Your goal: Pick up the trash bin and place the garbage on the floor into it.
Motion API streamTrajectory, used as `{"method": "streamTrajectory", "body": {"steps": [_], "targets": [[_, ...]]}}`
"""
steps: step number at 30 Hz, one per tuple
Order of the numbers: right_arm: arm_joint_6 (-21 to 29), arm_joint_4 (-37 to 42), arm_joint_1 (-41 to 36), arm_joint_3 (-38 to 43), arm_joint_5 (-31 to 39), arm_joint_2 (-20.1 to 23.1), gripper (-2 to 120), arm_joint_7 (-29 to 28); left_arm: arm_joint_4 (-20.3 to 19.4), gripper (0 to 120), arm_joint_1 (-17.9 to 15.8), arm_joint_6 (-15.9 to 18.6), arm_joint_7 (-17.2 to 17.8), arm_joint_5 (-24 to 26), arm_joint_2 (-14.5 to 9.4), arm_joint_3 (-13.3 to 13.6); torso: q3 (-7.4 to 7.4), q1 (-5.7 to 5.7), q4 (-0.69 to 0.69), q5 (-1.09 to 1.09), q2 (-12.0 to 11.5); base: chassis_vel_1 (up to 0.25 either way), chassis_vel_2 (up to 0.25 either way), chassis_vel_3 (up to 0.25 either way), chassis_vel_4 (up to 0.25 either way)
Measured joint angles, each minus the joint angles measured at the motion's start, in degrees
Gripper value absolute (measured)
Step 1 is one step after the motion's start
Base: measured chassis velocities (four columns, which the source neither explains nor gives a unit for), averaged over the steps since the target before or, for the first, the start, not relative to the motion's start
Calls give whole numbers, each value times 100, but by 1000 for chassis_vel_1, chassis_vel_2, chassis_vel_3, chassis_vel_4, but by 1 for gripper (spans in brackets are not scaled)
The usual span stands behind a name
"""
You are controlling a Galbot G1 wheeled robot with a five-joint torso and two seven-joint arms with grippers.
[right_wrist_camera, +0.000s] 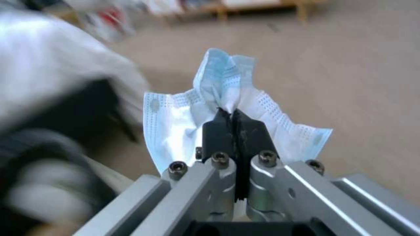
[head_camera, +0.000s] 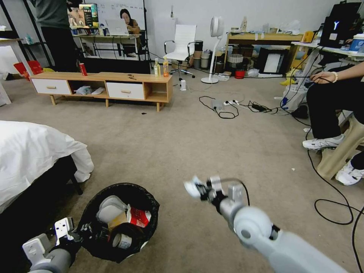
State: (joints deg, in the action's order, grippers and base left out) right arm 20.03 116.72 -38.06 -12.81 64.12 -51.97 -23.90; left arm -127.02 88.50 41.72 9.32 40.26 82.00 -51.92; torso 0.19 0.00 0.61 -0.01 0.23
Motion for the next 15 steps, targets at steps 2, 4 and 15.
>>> {"method": "streamTrajectory", "body": {"steps": [2, 4, 15], "targets": [[-33, 191, 207, -85, 195, -29, 0, -20, -19, 2, 6, 8, 10, 23, -18, 2, 0, 0, 0, -1, 0, 0, 0, 0, 0], [-89, 422, 523, -273, 481, -88, 0, -54, -57, 2, 15, 17, 20, 48, -37, 8, 0, 0, 1, 0, 0, 0, 0, 0, 0], [-166, 658, 1359, -1242, 1052, -413, 0, -190, -124, 2, 35, 40, 25, 53, -83, 48, 0, 0, 1, 0, 0, 0, 0, 0, 0]]}}
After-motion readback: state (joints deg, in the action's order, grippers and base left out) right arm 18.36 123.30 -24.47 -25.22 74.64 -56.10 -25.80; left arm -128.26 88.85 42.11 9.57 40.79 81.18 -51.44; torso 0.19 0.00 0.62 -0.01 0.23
